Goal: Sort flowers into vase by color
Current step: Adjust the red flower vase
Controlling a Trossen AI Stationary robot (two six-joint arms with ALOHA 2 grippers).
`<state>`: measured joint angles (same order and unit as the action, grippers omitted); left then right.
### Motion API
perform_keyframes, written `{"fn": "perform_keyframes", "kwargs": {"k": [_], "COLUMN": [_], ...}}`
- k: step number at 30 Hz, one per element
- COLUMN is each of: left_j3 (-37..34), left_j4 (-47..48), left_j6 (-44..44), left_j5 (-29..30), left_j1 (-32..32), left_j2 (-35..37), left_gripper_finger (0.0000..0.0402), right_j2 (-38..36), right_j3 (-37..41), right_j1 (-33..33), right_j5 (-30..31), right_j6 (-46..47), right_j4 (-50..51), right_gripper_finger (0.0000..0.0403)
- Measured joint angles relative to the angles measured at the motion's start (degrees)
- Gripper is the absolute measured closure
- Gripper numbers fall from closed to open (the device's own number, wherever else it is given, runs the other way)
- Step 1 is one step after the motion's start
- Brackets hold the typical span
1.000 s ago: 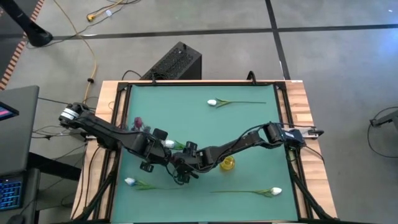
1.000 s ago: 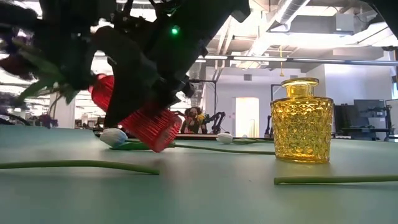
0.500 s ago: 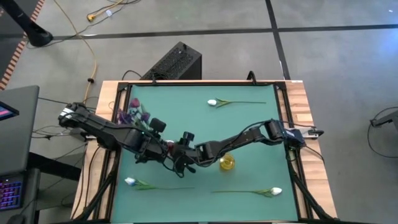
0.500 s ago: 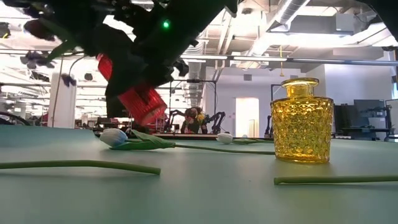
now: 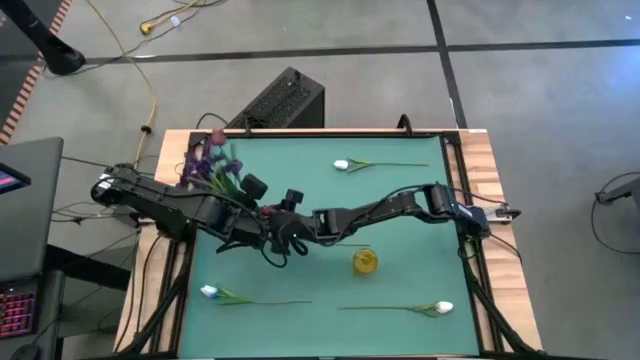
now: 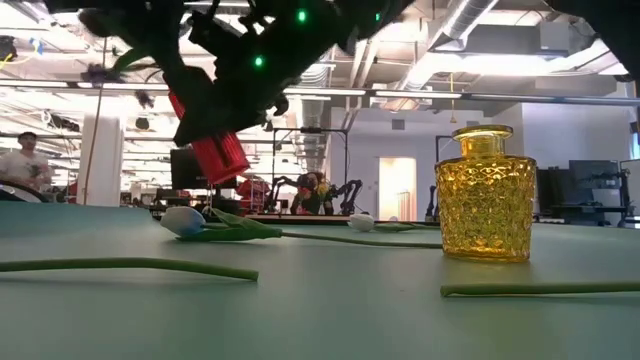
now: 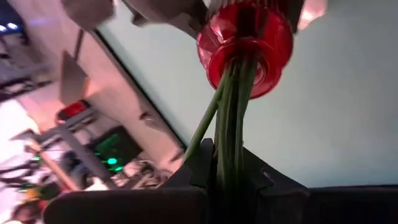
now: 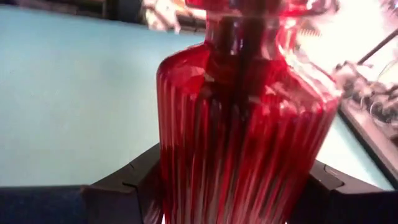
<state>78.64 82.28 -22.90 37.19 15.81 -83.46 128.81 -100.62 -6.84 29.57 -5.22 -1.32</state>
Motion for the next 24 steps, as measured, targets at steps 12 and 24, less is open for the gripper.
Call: {"fn": "perform_keyframes", "kwargs": {"k": [12,24], "left_j3": [-0.04,-0.12], "left_j4": [-1.80,-3.37], "left_j6": [-15.09,-20.46], "left_j5": [10.48,18.40], "left_j1": [-6.47,-13.29], "left_j2": [-3.71,-13.18], "left_gripper_finger": [0.0387,0.0388], "right_j2": [0.00,0.10], "right_j3": [12.57,18.74], "right_j1": [7.77,13.83], "right_j5": [-13.20,-19.98], "right_j6": [1.72,3.15], "right_j4": [-27.54,-36.55], "right_gripper_finger": [0.0140,0.0141]}}
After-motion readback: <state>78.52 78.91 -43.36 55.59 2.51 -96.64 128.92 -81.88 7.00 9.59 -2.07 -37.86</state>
